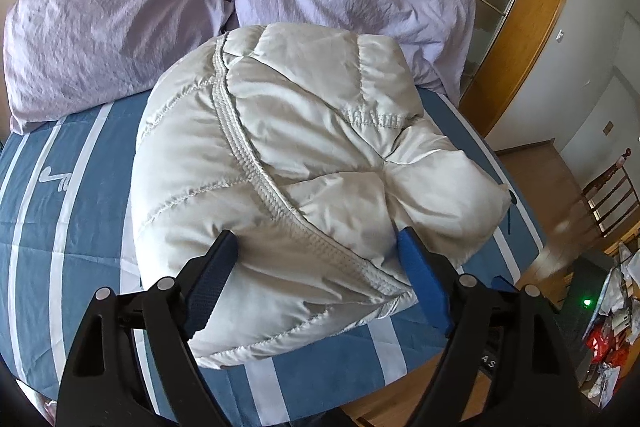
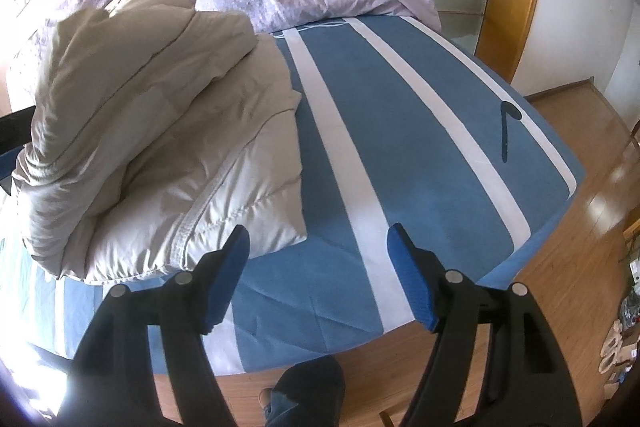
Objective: Fold large clothes
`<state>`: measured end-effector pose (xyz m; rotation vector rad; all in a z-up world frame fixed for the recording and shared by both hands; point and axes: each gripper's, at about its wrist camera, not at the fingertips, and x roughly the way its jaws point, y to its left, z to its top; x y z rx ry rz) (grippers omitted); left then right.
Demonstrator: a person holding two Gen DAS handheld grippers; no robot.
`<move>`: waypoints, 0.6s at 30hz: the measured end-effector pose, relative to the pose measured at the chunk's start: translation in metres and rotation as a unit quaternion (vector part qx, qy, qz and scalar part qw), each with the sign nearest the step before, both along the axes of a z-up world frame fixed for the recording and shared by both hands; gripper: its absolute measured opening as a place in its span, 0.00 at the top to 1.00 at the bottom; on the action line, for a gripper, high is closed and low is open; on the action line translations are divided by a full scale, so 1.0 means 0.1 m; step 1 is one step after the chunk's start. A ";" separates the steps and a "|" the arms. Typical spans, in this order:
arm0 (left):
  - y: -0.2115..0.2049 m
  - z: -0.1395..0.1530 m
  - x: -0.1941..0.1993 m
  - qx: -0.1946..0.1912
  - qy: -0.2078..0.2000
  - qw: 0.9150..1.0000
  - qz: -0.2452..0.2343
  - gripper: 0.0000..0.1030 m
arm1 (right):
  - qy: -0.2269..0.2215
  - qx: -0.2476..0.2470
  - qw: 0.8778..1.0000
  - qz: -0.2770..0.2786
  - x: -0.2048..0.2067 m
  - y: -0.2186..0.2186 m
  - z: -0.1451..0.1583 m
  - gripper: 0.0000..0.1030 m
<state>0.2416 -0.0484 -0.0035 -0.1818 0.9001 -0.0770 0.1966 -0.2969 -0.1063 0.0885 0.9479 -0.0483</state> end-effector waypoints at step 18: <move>-0.32 -0.29 0.23 0.019 0.020 0.999 -0.038 0.20 | 0.020 -0.006 0.999 -0.028 0.18 -0.28 -0.11 0.31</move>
